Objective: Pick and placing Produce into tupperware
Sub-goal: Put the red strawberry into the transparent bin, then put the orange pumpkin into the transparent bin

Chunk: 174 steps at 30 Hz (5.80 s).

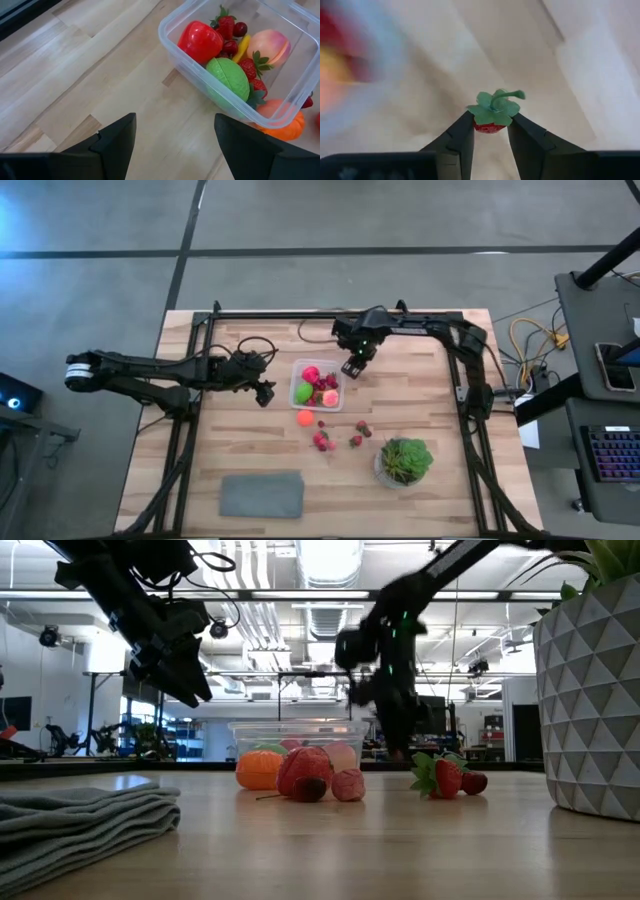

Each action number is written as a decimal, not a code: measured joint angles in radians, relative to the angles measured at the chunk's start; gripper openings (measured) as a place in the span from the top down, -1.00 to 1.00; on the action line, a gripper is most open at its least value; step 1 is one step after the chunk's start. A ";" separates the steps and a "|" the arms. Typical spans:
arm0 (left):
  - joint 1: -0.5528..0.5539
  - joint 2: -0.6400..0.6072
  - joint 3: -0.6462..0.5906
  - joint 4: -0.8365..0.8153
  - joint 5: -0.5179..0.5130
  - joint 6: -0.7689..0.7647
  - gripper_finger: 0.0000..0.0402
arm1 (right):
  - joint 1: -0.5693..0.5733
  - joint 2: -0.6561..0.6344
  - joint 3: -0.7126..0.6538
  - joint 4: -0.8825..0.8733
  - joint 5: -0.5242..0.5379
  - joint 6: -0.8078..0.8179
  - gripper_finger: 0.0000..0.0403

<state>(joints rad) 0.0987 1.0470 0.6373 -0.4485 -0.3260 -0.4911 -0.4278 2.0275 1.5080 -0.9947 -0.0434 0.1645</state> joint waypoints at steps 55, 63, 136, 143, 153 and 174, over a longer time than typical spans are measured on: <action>-0.218 0.305 0.047 0.191 0.262 -0.367 -0.26 | 0.196 -0.485 -0.005 -0.086 0.448 0.361 -0.26; -0.282 0.474 0.189 0.188 0.200 -0.641 -0.26 | 0.201 -0.626 -0.129 -0.147 0.464 0.442 -0.25; -0.307 0.744 0.483 -0.087 0.022 -1.067 -0.26 | 0.294 -0.816 -0.433 -0.126 0.627 0.489 -0.19; -0.298 0.744 0.485 -0.036 -0.035 -1.020 -0.26 | 0.294 -0.816 -0.433 -0.123 0.624 0.489 -0.21; -0.294 0.744 0.485 0.018 -0.049 -1.021 -0.27 | 0.294 -0.816 -0.434 -0.121 0.644 0.489 -0.21; -0.292 0.811 0.483 0.064 0.002 -1.100 -0.72 | 0.289 -0.816 -0.436 -0.121 0.651 0.417 -0.22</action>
<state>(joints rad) -0.1929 1.8582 1.1202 -0.3849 -0.3245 -1.5913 -0.1385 1.2114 1.0721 -1.1160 0.6073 0.5819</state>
